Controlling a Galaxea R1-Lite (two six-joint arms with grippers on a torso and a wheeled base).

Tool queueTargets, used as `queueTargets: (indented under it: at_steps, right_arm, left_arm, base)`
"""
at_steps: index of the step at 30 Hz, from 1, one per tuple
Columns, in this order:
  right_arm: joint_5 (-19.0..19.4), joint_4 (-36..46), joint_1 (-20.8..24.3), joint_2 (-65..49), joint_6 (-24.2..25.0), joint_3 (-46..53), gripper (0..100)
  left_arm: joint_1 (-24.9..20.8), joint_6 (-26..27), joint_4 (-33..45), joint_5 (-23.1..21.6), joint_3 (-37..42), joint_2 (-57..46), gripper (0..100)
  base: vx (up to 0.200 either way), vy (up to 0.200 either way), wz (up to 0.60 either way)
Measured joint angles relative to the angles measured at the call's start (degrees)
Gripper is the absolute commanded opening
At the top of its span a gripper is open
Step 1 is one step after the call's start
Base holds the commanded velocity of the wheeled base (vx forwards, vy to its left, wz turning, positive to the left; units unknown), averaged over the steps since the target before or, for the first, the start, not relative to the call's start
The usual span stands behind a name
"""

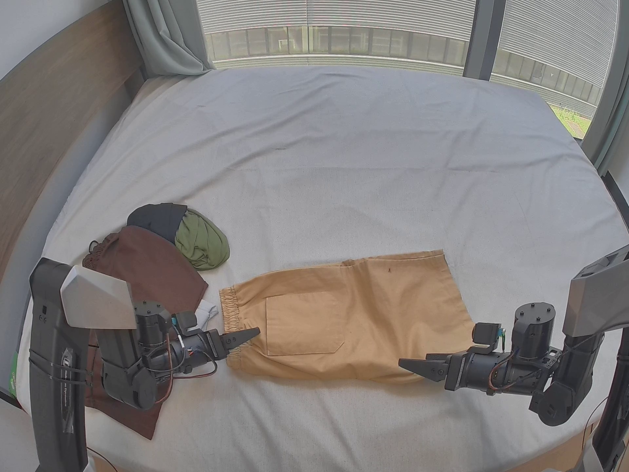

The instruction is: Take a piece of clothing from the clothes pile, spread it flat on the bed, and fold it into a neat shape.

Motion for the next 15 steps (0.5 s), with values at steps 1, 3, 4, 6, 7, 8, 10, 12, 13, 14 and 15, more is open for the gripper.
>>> queueTargets:
  at_steps: [1, 3, 4, 6, 7, 8, 10, 12, 13, 14, 15]
  right_arm:
    - [0.0, 0.0, 0.0, 0.0, 0.0, 0.0, 100]
    - [0.0, 0.0, 0.0, 0.0, 0.0, 0.0, 100]
    - [0.0, 0.0, 0.0, 0.0, 0.0, 0.0, 100]
    - [0.0, 0.0, 0.0, 0.0, 0.0, 0.0, 100]
    - [0.0, 0.0, 0.0, 0.0, 0.0, 0.0, 100]
    - [0.0, 0.0, -0.1, 0.0, 0.0, 0.0, 100]
    - [0.0, 0.0, -0.1, 0.0, 0.0, 0.0, 100]
    - [0.0, 0.0, -0.1, 0.0, 0.0, 0.0, 100]
    - [0.0, 0.0, -0.1, 0.0, 0.0, 0.0, 100]
    - [0.0, 0.0, 0.0, 0.0, 0.0, 0.0, 100]
    - [0.0, 0.0, 0.0, 0.0, 0.0, 0.0, 100]
  left_arm:
    - [-0.3, -0.8, 0.0, 0.8, -0.1, 0.0, 100]
    - [-1.2, -2.4, 0.0, 2.8, -0.4, 0.0, 100]
    - [-1.5, -2.7, 0.0, 3.5, -0.5, 0.1, 100]
    - [-2.1, -3.1, 0.0, 4.2, -0.7, 0.0, 100]
    - [-2.4, -3.5, 0.1, 4.3, -0.9, 0.0, 100]
    - [-2.6, -3.9, 0.1, 4.4, -0.9, 0.0, 100]
    - [-3.0, -4.9, 0.1, 4.6, -1.0, 0.0, 100]
    - [-3.2, -5.8, 0.2, 4.9, -1.0, -0.3, 100]
    - [-3.4, -6.2, 0.3, 5.0, -1.0, -0.5, 100]
    - [-3.5, -6.7, 0.4, 5.2, -0.9, -0.7, 100]
    - [-3.7, -7.4, 0.5, 5.6, -0.9, -1.0, 100]
  base:
    - [0.000, 0.000, 0.00]
    - [0.000, 0.000, 0.00]
    - [0.000, 0.000, 0.00]
    - [0.000, 0.000, 0.00]
    - [0.000, 0.000, 0.00]
    - [0.000, 0.000, 0.00]
    - [0.000, 0.000, 0.00]
    - [0.000, 0.000, 0.00]
    - [0.000, 0.000, 0.00]
    - [0.000, 0.000, 0.00]
    - [0.000, 0.000, 0.00]
